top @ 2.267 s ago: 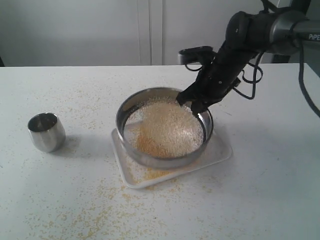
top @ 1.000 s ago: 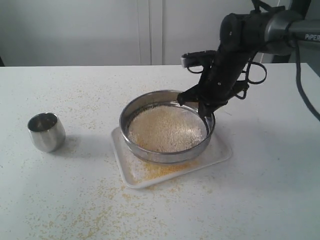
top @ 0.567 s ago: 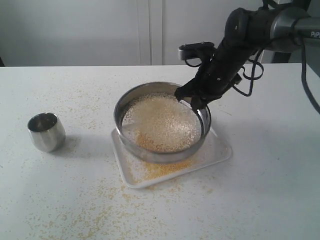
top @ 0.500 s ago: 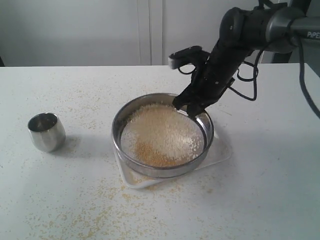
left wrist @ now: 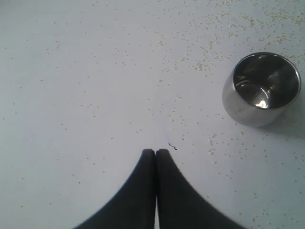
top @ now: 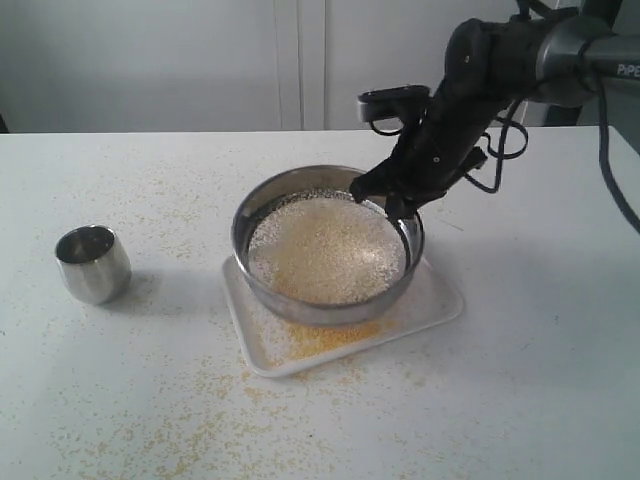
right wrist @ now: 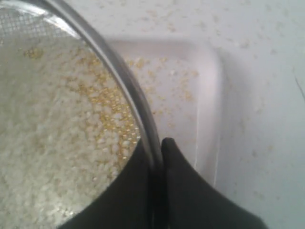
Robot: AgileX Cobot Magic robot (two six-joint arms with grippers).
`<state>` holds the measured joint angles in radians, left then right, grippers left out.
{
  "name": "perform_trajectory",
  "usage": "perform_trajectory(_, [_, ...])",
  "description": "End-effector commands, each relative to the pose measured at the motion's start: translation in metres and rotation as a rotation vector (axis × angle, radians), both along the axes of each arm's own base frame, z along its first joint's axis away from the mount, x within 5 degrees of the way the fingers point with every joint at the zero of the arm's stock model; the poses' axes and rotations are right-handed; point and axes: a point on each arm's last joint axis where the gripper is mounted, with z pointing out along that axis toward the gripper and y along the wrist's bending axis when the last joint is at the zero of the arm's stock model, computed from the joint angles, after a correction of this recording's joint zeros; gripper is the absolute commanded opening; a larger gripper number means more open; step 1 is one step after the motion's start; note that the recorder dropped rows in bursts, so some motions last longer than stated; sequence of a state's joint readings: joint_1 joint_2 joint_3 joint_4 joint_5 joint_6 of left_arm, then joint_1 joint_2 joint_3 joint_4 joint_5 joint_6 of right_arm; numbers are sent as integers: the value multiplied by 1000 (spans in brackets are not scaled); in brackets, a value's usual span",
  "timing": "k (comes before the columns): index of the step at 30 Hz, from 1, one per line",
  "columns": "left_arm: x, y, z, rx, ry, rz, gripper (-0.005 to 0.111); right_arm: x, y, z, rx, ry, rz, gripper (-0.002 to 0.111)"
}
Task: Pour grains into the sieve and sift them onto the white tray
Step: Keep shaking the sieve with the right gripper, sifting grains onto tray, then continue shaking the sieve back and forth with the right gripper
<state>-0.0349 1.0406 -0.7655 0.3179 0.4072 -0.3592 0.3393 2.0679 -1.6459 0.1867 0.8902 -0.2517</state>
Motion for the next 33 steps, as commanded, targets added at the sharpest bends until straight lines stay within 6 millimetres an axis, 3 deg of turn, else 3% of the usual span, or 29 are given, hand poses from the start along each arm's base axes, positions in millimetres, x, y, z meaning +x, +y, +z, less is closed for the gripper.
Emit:
perform_trajectory(1, [-2,1,-1,3,5,4,1,0,-4,10,-45,-42,-20,0])
perform_trajectory(2, [-2,1,-1,3,5,4,1,5,-10,11,15,-20,-253,0])
perform_trajectory(3, [-2,1,-1,3,5,4,1,6,-11,11,49,-10,-334,0])
perform_trajectory(5, [-2,1,-1,3,5,4,1,0,2,11,71,-6,-123,0])
perform_trajectory(7, [-2,1,-1,3,5,4,1,-13,13,9,-14,-15,322,0])
perform_trajectory(8, [-2,1,-1,3,5,4,1,-14,11,9,-50,-11,360,0])
perform_trajectory(11, [-2,1,-1,3,5,4,1,5,-14,10,0,-21,-255,0])
perform_trajectory(12, [-2,1,-1,3,5,4,1,6,-14,11,36,-4,-343,0])
perform_trajectory(14, [-2,1,-1,3,5,4,1,-2,2,10,53,6,-76,0])
perform_trajectory(16, [-2,1,-1,3,5,4,1,-16,12,8,-33,8,363,0])
perform_trajectory(17, [-2,1,-1,3,5,4,1,-16,9,7,-66,14,372,0])
perform_trajectory(21, [-2,1,-1,3,5,4,1,4,-15,9,-2,0,-288,0])
perform_trajectory(22, [-2,1,-1,3,5,4,1,3,-11,9,16,9,-230,0])
perform_trajectory(25, [-2,1,-1,3,5,4,1,-16,11,9,-44,14,364,0])
perform_trajectory(26, [-2,1,-1,3,5,4,1,-17,7,8,-89,17,387,0])
perform_trajectory(27, [-2,1,-1,3,5,4,1,-9,3,8,-102,-20,261,0])
perform_trajectory(29, [-2,1,-1,3,5,4,1,4,-13,10,-22,-26,-218,0])
perform_trajectory(30, [-2,1,-1,3,5,4,1,5,-12,11,22,-10,-294,0])
perform_trajectory(31, [-2,1,-1,3,5,4,1,3,-7,11,43,-4,-204,0])
perform_trajectory(33, [-2,1,-1,3,5,4,1,-11,14,11,31,0,204,0])
